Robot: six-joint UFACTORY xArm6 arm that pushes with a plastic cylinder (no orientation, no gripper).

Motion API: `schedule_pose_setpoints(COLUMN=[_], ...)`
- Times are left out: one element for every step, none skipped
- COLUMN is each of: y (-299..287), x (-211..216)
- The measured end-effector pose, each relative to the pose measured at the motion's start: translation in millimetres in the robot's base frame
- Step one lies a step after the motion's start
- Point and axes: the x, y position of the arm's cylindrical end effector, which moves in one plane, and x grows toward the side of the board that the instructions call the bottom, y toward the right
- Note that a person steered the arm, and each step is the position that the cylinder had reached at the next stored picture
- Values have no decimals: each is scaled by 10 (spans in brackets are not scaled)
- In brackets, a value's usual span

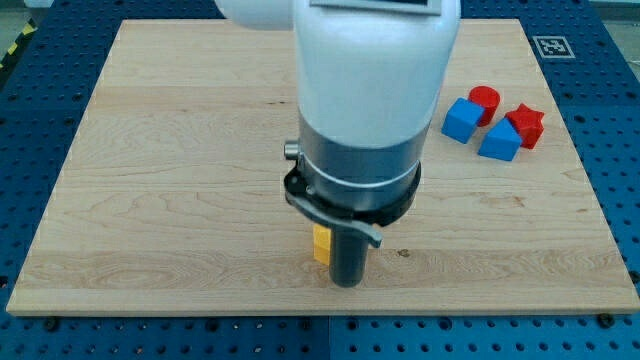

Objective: Separate the yellow blocks on the board

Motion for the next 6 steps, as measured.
schedule_pose_setpoints(y=[14, -37, -192, -409, -622, -708], x=[-58, -77, -178, -315, -483, -667])
